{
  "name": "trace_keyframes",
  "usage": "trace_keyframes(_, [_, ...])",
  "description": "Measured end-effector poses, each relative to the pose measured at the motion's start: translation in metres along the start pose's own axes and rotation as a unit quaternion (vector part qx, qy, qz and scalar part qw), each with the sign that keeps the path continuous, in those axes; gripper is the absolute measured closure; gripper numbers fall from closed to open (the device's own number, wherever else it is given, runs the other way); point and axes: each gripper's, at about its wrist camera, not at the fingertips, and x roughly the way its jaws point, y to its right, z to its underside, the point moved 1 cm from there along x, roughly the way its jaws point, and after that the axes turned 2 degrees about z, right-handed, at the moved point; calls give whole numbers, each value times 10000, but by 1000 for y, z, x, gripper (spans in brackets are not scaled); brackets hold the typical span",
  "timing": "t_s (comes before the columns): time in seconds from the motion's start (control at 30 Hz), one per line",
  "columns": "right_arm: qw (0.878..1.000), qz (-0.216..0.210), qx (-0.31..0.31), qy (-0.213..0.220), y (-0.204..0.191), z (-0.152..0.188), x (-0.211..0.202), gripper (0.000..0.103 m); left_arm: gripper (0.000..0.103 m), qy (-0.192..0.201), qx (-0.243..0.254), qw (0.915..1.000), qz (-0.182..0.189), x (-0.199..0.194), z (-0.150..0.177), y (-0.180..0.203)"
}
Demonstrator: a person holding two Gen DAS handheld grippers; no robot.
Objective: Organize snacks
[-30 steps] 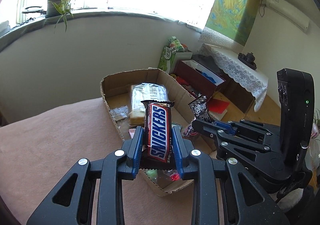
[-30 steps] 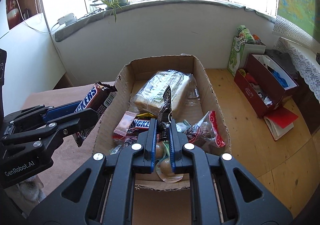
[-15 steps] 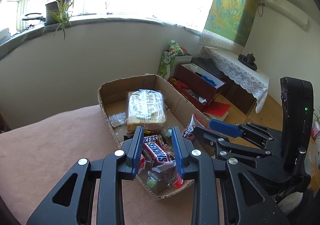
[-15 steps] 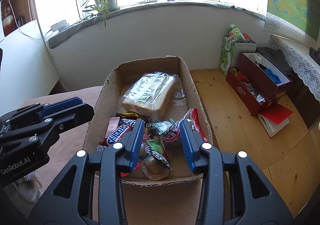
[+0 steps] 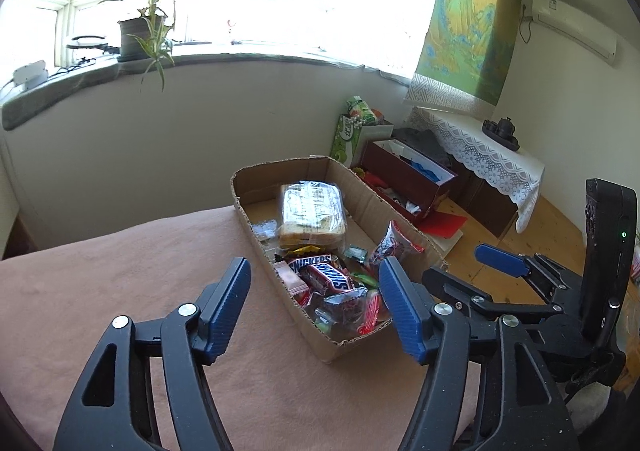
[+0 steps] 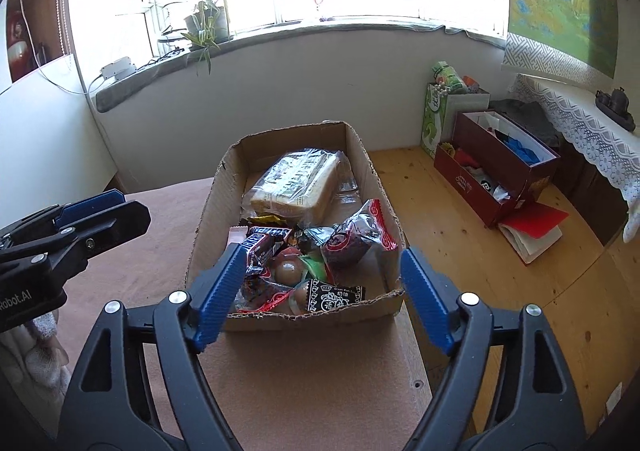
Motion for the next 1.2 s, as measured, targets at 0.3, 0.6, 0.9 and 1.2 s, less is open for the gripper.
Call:
trace_keyframes(0.3, [9996, 258, -72, 91, -14, 16, -22, 8, 26, 161, -2, 9994, -294, -23, 14, -8])
trace_keyframes(0.6, [9995, 265, -48, 186, -25, 18, -35, 7, 26, 215, -32, 9993, -298, -33, 18, -10])
trace_keyframes(0.9, [9996, 238, -81, 153, -33, 19, -34, 7, 26, 255, -13, 9990, -361, -37, 20, -11])
trace_keyframes(1.2, [9996, 232, -101, 134, -36, 20, -34, 6, 26, 288, 22, 9988, -390, -39, 20, -7])
